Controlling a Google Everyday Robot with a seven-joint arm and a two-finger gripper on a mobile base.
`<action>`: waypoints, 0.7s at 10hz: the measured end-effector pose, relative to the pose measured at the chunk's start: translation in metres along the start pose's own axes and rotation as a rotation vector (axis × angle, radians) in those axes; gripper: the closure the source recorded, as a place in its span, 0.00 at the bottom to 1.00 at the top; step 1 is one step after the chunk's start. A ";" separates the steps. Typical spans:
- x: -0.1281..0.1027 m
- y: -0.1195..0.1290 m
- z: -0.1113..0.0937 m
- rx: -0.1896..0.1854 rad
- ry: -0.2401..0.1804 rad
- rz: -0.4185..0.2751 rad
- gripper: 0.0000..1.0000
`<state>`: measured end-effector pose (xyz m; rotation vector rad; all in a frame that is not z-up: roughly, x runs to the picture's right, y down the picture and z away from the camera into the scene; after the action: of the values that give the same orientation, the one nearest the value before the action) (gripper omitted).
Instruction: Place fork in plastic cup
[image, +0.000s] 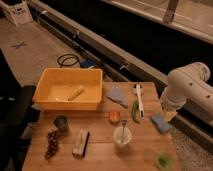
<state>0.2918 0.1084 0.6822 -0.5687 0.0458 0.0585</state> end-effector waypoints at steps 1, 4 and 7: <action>0.000 0.000 0.000 0.000 0.000 0.000 0.35; 0.000 0.000 0.000 0.000 0.000 0.000 0.35; -0.007 -0.001 -0.007 0.022 0.023 -0.039 0.35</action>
<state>0.2850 0.1037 0.6773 -0.5476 0.0574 0.0138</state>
